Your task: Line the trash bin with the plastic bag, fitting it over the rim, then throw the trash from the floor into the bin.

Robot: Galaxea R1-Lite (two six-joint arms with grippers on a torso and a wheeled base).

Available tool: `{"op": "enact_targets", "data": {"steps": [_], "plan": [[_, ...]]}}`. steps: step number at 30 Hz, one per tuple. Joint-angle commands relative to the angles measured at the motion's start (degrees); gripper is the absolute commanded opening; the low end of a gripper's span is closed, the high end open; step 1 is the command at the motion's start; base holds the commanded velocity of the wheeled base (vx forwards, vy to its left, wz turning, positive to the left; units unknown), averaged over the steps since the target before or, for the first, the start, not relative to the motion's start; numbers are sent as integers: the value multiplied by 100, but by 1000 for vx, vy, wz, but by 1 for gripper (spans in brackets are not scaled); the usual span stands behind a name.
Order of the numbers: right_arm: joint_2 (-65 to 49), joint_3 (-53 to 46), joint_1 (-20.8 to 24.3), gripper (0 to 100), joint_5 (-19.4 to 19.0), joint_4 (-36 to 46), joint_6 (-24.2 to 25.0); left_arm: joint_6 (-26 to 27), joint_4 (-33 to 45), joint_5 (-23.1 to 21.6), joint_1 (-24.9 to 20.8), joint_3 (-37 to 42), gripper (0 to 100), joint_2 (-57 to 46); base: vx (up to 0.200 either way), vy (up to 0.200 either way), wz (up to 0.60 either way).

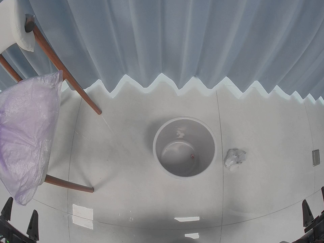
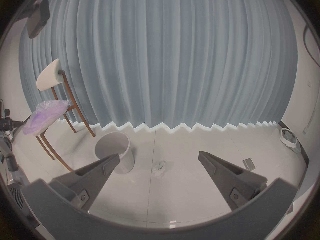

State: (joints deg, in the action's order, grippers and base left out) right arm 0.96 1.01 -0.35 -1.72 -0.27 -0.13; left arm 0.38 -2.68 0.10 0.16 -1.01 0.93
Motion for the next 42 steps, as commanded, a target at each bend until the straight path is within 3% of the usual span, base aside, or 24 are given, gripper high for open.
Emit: {"op": "enact_targets", "data": {"steps": [1,7,12,21,25,32,42], "plan": [[-96,-101,0,100,-4,0,-4,76,-725,-89,2,101,100,-93,0,0,0],[-96,-101,0,100,-4,0,-4,736,-901,-326,2,13,100,-93,0,0,0],[-96,-101,0,100,-4,9,-4,832,-707,-309,19,-514,100,171,0,0,0],[-96,-101,0,100,-4,9,-4,850,-496,-98,2,-1868,100,2184,0,0,0],[-96,-101,0,100,-4,0,-4,824,13,61,178,-2500,100,3282,0,0,0],[-96,-101,0,100,-4,9,-4,867,198,96,274,-2711,100,4416,0,0,0],[-96,-101,0,100,-4,9,-4,1518,-57,430,265,-3309,100,6244,0,0,0]]}}
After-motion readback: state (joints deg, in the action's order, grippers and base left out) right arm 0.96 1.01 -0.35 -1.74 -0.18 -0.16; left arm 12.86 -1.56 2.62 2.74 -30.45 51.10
